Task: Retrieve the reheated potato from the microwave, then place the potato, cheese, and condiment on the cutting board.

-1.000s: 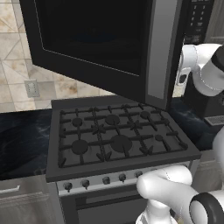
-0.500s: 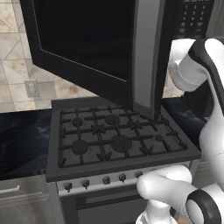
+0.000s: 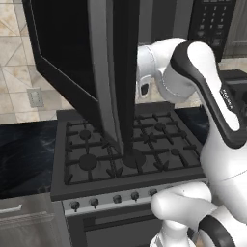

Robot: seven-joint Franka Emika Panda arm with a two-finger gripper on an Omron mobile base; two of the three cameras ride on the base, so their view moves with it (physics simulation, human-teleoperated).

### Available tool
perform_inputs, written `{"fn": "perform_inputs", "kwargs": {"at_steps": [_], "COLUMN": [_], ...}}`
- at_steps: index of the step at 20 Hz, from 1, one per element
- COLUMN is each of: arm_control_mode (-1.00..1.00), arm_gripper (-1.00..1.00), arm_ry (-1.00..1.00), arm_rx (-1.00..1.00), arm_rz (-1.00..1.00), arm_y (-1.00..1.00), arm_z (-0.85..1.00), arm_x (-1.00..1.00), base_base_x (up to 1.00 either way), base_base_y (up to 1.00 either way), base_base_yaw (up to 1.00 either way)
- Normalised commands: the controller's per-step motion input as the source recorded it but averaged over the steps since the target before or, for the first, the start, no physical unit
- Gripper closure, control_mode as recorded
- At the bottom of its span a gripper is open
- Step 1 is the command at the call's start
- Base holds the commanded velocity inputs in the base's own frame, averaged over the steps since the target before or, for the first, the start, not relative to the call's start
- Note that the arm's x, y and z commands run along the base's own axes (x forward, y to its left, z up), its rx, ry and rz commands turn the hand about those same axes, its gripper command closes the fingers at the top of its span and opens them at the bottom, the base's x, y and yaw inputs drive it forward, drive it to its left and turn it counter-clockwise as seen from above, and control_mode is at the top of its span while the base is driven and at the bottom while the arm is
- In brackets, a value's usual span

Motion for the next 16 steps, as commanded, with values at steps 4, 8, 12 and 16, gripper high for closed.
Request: {"fn": "perform_inputs", "kwargs": {"at_steps": [4, 8, 12, 16], "arm_control_mode": [-1.0, -1.0, -1.0, -1.0], "arm_gripper": [-1.0, -1.0, -1.0, -1.0], "arm_ry": [-0.08, -0.08, -0.04, -0.09], "arm_rx": [-0.11, -0.14, -0.2, -0.2], "arm_rz": [0.0, 0.0, 0.0, 0.0], "arm_y": [0.87, 0.78, 0.47, -0.21], "arm_z": [0.0, 0.0, 0.0, 0.0], "arm_x": [0.0, 0.0, 0.0, 0.0], "base_base_x": [0.0, 0.0, 0.0, 0.0], "base_base_y": [0.0, 0.0, 0.0, 0.0], "base_base_yaw": [0.0, 0.0, 0.0, 0.0]}}
